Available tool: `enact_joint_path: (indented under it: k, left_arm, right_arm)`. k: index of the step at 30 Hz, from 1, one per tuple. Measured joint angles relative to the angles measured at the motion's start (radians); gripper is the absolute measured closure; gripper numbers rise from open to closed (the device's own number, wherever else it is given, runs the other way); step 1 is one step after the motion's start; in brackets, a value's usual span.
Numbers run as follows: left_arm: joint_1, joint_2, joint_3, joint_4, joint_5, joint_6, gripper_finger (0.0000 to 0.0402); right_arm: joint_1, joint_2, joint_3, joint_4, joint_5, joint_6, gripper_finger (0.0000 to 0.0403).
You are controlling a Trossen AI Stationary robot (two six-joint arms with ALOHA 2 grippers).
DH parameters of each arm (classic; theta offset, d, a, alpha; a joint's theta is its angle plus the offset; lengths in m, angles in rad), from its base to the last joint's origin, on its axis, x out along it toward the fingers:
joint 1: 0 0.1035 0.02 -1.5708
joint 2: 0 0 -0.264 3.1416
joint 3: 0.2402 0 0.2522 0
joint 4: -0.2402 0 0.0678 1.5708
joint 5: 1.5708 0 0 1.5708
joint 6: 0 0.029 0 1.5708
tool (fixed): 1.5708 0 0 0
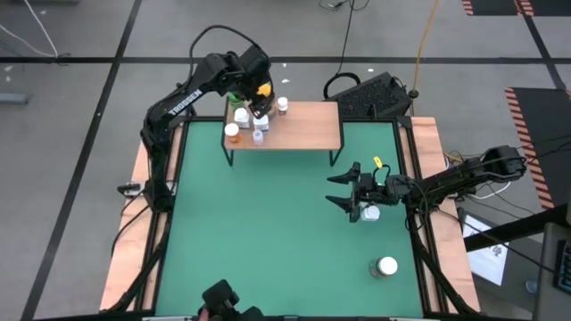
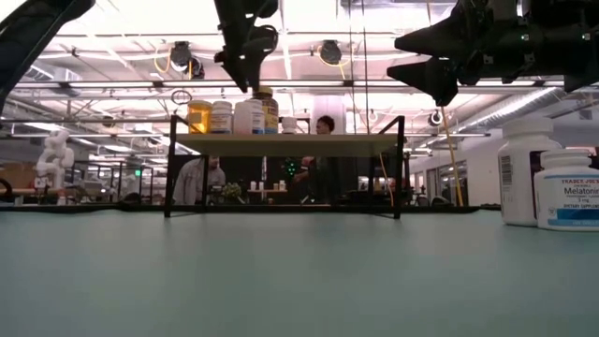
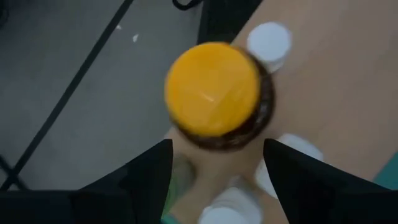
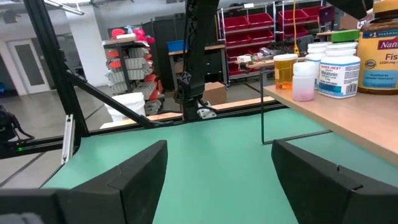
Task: Pick and place medicine bottles onto shelf by color
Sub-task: Adjust the yellow pill bottle, then put the large white pill bottle on the shelf
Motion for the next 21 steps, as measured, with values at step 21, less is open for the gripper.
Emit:
enact_joint_path:
  k: [21]
  left_arm:
    - [-0.262,-0.237,0.002,0.048,-0.093,-0.047,0.0147]
  right_arm:
    - [0.053,-0.196,0.547,-1.329,0.239,0.050,0.0122]
